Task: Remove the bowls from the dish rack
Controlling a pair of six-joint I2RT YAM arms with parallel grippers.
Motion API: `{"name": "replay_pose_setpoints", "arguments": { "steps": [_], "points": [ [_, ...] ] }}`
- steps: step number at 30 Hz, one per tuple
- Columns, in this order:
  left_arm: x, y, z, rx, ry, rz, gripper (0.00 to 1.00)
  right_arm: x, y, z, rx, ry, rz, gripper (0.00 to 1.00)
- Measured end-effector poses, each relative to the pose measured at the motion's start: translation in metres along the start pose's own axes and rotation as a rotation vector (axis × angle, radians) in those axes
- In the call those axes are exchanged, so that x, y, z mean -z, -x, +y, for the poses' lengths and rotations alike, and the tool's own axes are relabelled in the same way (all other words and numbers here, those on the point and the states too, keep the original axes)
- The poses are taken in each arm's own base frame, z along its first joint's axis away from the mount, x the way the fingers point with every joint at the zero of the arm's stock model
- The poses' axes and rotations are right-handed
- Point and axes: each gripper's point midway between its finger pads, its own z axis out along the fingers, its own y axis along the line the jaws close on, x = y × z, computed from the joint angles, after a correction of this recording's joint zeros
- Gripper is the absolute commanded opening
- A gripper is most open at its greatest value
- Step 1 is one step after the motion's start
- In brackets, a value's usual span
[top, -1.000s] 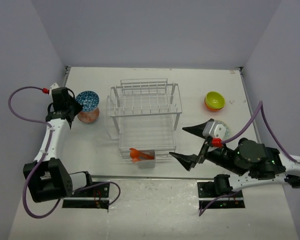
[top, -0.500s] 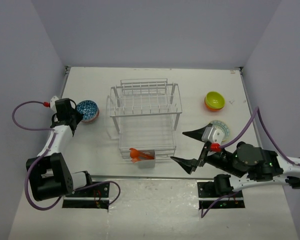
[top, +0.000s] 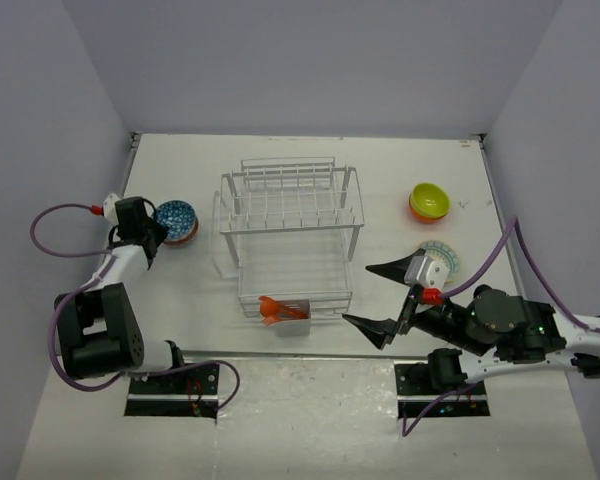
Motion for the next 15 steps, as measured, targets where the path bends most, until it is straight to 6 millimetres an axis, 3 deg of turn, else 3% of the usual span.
{"name": "replay_pose_setpoints", "arguments": {
  "steps": [15],
  "points": [
    [-0.014,-0.016,0.010,-0.009,0.036,0.043,0.08,0.002,-0.005,-0.001,-0.002,0.000,0.002,0.99]
  ]
}}
